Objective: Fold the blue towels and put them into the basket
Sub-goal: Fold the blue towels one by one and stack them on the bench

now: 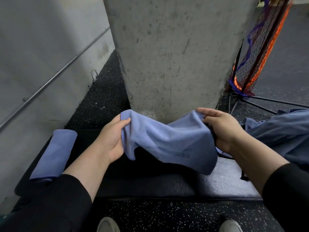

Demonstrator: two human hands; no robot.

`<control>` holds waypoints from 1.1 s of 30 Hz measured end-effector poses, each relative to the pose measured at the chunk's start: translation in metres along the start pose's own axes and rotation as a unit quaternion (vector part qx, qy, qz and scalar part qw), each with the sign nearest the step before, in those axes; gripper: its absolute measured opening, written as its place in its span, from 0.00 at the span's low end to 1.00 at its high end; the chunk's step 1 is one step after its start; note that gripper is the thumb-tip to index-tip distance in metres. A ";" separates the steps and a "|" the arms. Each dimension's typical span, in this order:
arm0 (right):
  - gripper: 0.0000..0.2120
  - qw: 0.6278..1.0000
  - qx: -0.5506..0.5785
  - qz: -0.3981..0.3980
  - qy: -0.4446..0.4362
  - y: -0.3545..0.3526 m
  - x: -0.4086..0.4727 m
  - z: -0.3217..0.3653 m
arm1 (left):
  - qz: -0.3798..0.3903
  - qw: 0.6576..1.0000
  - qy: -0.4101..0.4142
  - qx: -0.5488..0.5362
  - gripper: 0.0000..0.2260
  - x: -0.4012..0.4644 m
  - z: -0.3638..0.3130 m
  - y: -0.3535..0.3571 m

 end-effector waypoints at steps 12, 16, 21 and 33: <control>0.21 0.996 -0.061 -0.009 0.067 -0.025 -0.031 -0.014 | -0.011 0.998 -0.056 0.036 0.20 -0.031 0.035 -0.038; 0.19 0.984 -0.156 -0.015 0.090 -0.034 -0.047 -0.038 | -0.031 0.997 -0.071 0.018 0.27 -0.043 0.056 -0.043; 0.23 0.858 -0.509 0.061 0.022 -0.039 -0.055 -0.070 | -0.041 0.985 -0.076 0.147 0.18 -0.049 0.069 -0.041; 0.09 0.715 -0.687 0.031 -0.125 -0.062 -0.037 -0.075 | 0.025 0.982 -0.026 0.186 0.16 -0.041 0.071 -0.033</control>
Point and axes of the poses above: each hand's wrist, its own x-axis towards the middle knuckle, its own y-axis out of the palm, z = x × y, the point moved 2 cm from there along x, towards the middle knuckle, and after that the axes turned 12 degrees about x, right-handed, at the moved point
